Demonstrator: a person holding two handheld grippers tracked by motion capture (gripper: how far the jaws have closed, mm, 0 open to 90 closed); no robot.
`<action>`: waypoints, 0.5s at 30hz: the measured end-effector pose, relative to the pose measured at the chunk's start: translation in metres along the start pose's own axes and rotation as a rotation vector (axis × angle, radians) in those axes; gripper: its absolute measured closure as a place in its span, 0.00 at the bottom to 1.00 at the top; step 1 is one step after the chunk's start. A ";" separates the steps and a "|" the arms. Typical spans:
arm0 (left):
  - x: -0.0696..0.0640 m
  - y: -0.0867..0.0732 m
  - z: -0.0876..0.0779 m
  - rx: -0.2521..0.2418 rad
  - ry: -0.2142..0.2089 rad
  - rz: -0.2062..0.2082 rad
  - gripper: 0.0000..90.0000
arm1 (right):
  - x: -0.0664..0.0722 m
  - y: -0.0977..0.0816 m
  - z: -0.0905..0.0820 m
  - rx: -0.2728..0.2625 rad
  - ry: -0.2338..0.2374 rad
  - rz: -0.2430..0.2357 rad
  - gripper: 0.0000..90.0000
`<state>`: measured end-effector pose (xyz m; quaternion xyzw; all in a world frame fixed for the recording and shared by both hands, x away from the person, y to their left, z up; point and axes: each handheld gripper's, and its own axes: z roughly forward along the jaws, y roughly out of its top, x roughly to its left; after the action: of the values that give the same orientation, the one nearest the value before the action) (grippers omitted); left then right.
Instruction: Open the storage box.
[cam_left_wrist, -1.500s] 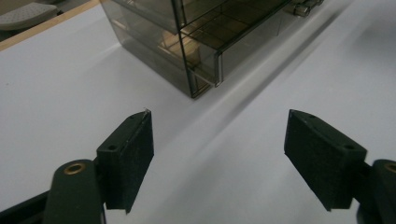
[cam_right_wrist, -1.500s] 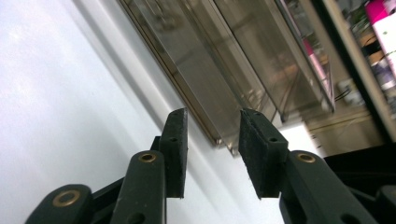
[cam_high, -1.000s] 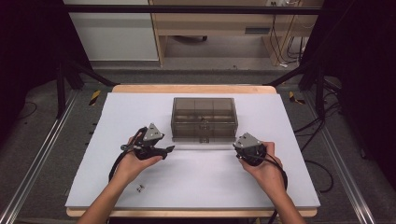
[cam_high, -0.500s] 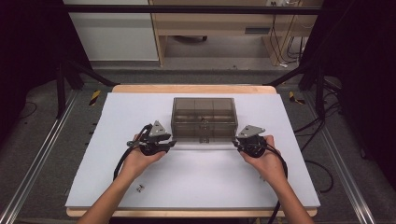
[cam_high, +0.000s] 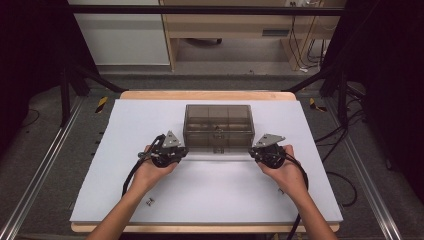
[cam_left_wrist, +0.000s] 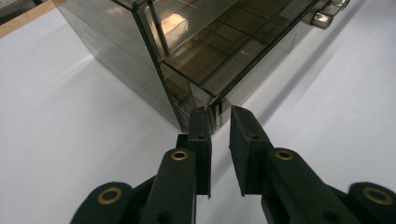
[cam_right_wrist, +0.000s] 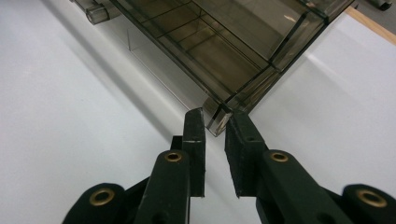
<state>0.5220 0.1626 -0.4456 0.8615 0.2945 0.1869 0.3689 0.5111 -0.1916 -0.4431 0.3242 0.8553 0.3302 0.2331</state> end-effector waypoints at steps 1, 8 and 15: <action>-0.001 0.000 -0.001 0.003 0.000 0.006 0.89 | 0.000 0.000 -0.001 0.002 0.001 -0.001 0.88; -0.008 -0.003 -0.006 0.008 -0.018 0.016 0.90 | 0.004 -0.003 -0.007 0.009 0.007 0.001 0.88; -0.013 -0.006 -0.011 0.005 -0.027 0.017 0.91 | 0.009 -0.006 -0.012 0.013 0.012 -0.003 0.88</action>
<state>0.5039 0.1637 -0.4445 0.8675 0.2826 0.1775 0.3689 0.4950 -0.1936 -0.4415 0.3224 0.8592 0.3265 0.2264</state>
